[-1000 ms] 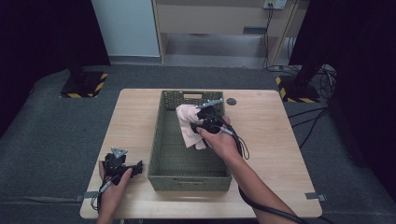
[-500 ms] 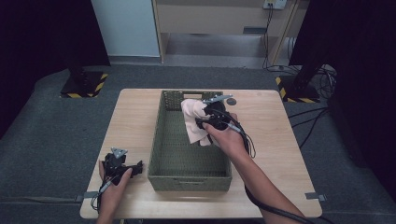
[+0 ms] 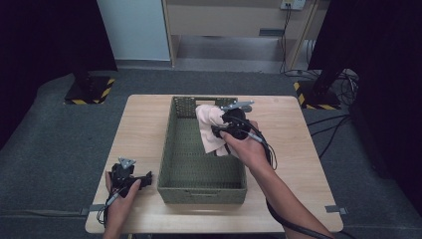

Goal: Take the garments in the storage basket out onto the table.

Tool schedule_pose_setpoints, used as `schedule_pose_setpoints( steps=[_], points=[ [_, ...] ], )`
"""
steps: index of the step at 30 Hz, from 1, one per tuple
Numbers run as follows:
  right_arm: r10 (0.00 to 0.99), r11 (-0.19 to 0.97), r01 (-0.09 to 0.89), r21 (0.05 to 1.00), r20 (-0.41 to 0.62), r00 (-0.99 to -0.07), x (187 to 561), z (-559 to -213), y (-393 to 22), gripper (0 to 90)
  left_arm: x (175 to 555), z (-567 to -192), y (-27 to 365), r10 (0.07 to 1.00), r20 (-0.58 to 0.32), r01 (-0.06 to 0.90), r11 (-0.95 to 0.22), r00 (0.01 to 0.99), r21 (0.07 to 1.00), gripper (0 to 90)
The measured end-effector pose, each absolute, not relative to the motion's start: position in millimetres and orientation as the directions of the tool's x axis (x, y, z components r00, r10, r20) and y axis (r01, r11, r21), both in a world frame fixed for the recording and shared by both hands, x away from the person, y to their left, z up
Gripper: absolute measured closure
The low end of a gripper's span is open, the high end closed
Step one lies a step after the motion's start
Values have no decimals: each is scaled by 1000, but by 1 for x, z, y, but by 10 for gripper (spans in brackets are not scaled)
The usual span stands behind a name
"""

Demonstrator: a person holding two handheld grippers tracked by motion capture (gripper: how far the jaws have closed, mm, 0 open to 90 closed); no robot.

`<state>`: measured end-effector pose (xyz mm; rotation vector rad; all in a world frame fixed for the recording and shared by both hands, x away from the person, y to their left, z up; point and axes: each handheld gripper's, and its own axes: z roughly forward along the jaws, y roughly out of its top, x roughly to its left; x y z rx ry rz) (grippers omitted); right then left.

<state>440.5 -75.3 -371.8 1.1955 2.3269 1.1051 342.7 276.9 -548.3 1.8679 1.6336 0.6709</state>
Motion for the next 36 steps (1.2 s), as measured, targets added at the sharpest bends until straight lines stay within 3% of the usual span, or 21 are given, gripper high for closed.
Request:
schedule_pose_setpoints(
  steps=[36],
  points=[
    [827,309,575,758,85,-556,439,-364,-129,563,343,-548,277,991,6,709,-97,131,698,0]
  ],
)
